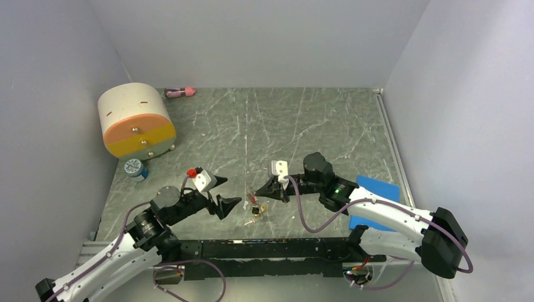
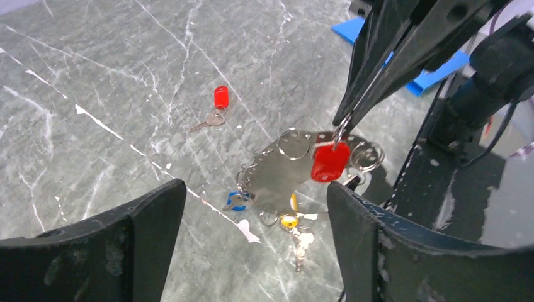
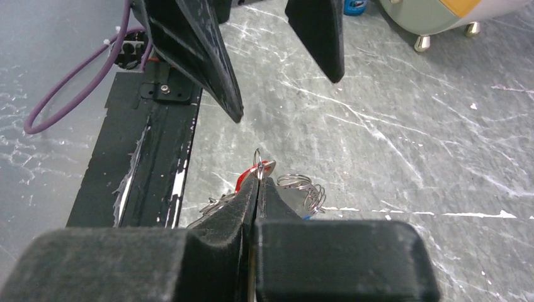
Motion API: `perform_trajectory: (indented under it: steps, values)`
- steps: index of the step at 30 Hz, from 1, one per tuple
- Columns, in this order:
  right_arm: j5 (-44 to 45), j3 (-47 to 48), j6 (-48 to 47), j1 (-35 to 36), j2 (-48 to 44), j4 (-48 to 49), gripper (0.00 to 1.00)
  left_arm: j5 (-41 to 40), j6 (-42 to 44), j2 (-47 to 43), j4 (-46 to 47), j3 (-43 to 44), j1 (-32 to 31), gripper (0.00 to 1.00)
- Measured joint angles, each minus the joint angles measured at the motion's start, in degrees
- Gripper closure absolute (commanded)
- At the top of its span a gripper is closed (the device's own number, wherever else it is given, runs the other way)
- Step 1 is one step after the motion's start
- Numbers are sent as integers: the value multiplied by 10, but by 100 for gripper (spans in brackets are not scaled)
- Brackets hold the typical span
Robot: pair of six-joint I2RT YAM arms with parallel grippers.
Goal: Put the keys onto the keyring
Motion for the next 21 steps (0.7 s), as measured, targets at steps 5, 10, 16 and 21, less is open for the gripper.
perform_trajectory:
  steps: [5,10,16,21]
  values:
    - [0,0,0,0,0,-2,100,-8,-63,18,-47,68,0,19]
    - [0,0,0,0,4,-3,100,-8,-138,65,-109,136,0,25]
    - [0,0,0,0,13,-4,100,23,-215,147,-161,172,0,52]
    - [0,1,1,0,18,-5,100,77,-248,226,-170,194,0,56]
